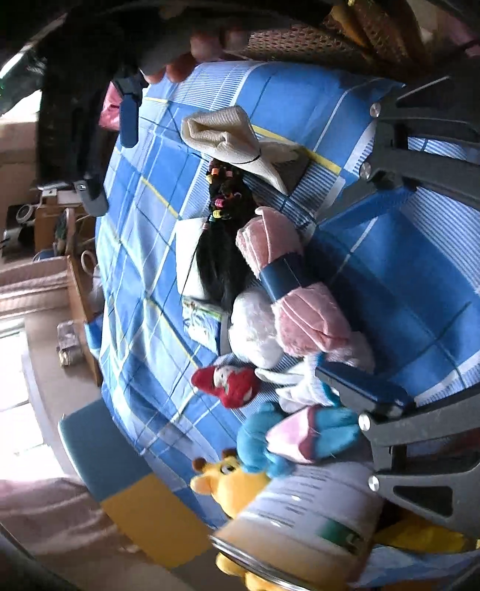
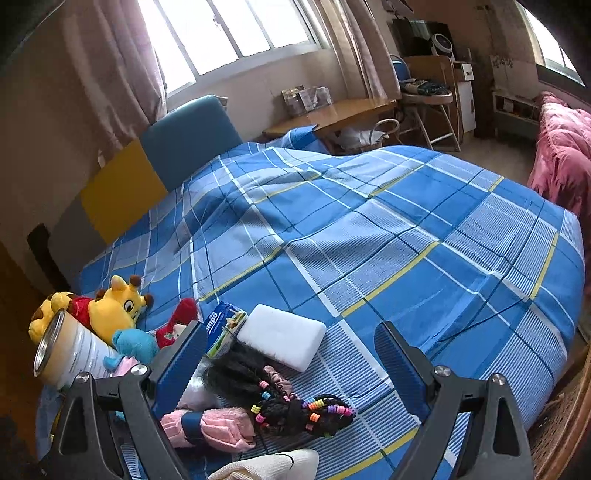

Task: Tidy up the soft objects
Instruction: 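Close the left tool on the cream mesh pouch and lift it, then carry the pouch to the tray with left tool while right tool grasps hair piece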

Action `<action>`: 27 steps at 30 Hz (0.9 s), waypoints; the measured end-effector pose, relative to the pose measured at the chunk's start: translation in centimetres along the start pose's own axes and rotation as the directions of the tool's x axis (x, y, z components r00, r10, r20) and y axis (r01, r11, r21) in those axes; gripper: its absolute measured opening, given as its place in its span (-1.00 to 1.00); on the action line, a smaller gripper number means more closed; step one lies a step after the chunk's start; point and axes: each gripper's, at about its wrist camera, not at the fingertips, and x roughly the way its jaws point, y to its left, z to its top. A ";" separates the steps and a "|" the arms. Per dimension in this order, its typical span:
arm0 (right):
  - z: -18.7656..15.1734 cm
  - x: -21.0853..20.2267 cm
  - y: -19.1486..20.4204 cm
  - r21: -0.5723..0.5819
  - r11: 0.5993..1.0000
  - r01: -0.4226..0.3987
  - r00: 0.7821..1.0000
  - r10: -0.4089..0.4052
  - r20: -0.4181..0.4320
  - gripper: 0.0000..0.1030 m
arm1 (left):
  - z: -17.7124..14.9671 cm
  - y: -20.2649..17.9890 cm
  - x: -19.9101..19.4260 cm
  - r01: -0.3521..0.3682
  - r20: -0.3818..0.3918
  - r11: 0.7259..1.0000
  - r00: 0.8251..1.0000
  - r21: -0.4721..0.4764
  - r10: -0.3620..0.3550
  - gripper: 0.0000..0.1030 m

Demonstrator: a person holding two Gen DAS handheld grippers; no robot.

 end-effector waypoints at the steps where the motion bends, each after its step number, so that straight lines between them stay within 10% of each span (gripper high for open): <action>1: 0.0 0.0 -0.3 0.016 1.000 -0.006 1.000 0.006 -0.003 0.81 | 0.2 -0.1 0.1 0.014 0.001 1.000 1.000 -0.004 -0.014 0.27; 10: 0.6 -1.2 -3.2 0.173 0.984 -0.038 0.999 0.031 0.042 0.81 | 1.2 -6.3 -1.2 0.212 0.092 0.966 0.970 0.149 -0.227 0.27; 18: 0.9 -1.1 -4.4 0.223 0.974 -0.043 0.999 0.036 0.036 0.81 | 3.2 -8.9 1.3 0.208 0.092 0.970 0.971 0.129 -0.221 0.16; 22: 0.9 -0.8 -4.9 0.248 0.968 -0.038 0.999 0.034 0.024 0.76 | 3.3 -8.6 2.6 0.260 0.069 0.964 0.962 0.056 -0.264 -0.71; 27: 0.8 -0.1 -4.8 0.237 0.971 -0.035 0.999 0.040 -0.016 0.27 | 1.7 -6.1 0.9 0.280 0.113 0.958 0.956 -0.061 -0.273 -0.72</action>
